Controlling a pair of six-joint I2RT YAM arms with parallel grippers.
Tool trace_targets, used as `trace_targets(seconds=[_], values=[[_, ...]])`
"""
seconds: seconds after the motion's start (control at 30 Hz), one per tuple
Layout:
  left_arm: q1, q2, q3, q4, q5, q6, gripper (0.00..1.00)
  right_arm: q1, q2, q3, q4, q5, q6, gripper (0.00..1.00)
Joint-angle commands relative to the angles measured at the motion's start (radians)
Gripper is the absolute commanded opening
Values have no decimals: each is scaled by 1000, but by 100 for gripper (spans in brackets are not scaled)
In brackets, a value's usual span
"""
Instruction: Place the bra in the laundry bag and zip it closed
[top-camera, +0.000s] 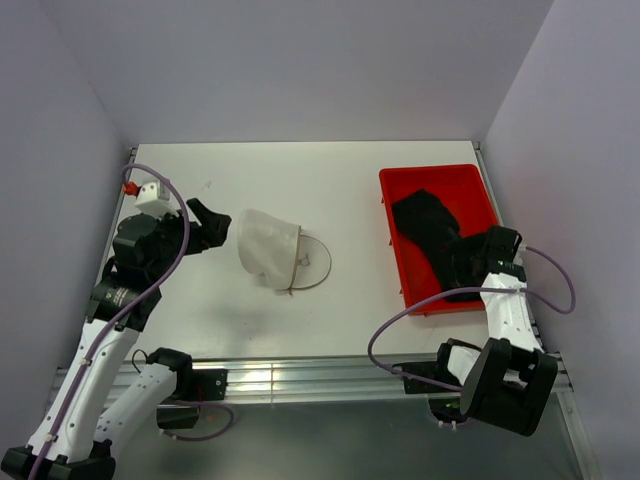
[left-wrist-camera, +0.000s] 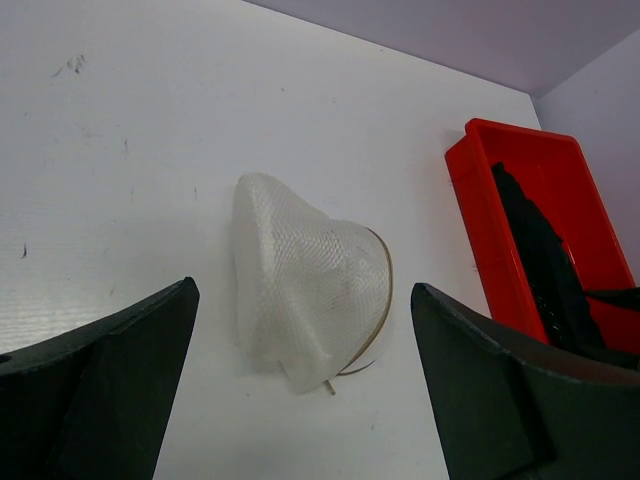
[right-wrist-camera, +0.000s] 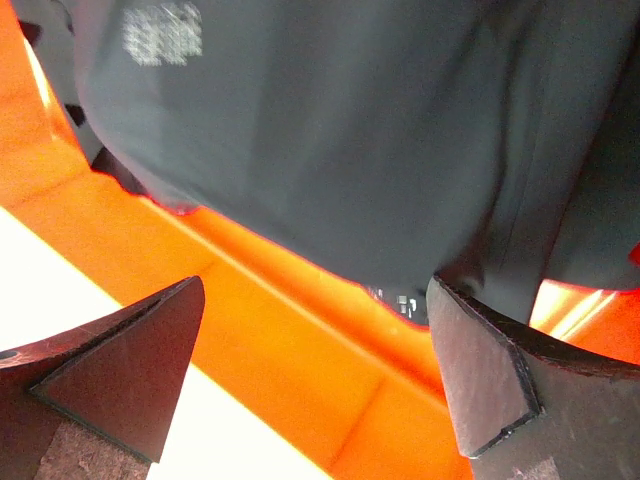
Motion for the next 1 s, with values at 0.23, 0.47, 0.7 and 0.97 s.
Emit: trace_targets(seconds=[0.23,0.47,0.7,0.97], values=[[5,13,-6,45,22,-10,94,-3,-72,-65,4,-57,202,99],[5,22,-7,46,23,-12,94,-3,-129,-102,28,9,285,98],[5,42,-10,49,28,-13,94,-3,-83,-189,148,-14,391,98],[5,57,-10,52,29,-13,93,-3,-66,-185,194,74,412,95]])
